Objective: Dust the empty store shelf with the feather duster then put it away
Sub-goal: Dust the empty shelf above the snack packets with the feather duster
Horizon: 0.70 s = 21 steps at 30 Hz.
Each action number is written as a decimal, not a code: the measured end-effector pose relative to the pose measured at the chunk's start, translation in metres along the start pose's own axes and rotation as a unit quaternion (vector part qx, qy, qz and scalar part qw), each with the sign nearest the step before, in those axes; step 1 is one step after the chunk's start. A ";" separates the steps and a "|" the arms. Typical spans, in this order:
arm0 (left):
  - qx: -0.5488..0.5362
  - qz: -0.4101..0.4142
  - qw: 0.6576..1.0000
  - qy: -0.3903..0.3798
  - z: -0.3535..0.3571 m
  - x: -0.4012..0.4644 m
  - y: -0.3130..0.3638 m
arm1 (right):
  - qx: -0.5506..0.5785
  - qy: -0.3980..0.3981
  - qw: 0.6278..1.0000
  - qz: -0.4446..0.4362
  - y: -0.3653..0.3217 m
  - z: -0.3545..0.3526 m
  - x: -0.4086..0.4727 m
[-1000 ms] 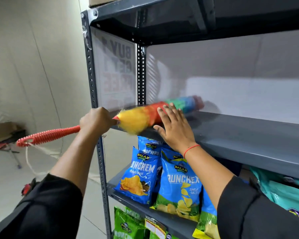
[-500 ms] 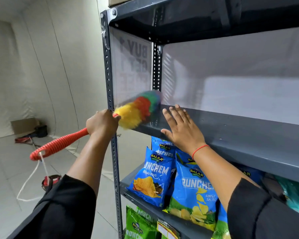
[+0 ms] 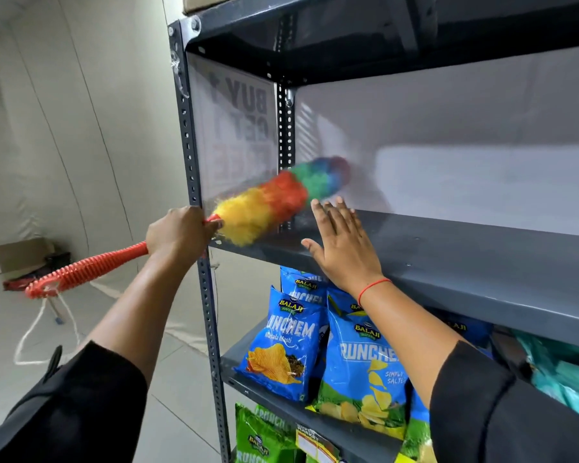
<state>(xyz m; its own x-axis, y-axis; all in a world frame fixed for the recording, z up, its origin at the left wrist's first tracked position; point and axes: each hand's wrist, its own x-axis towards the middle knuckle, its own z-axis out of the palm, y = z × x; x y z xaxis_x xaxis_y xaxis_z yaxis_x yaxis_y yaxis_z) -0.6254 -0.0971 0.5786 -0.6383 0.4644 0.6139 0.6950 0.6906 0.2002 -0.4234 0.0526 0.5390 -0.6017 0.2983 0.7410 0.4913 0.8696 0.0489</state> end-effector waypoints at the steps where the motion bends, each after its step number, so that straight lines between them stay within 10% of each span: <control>1: -0.004 0.020 1.000 -0.017 0.002 0.000 -0.001 | -0.001 0.002 1.000 -0.001 0.001 -0.001 -0.002; 11: -0.100 -0.017 0.994 -0.029 0.015 0.012 0.001 | -0.005 0.077 0.997 0.030 0.014 -0.020 -0.013; 16: -0.249 0.096 0.944 -0.192 0.024 0.020 0.018 | -0.050 0.110 0.993 -0.001 0.018 -0.029 -0.023; 21: -0.143 0.056 0.980 -0.129 0.026 0.034 0.039 | -0.077 0.123 0.989 0.011 0.031 -0.039 -0.034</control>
<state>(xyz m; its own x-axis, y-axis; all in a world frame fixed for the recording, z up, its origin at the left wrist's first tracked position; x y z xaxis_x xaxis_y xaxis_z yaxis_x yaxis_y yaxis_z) -0.6287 -0.0398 0.5878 -0.5897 0.6789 0.4375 0.8061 0.4615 0.3704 -0.3633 0.0543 0.5412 -0.4276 0.1945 0.8828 0.6041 0.7879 0.1190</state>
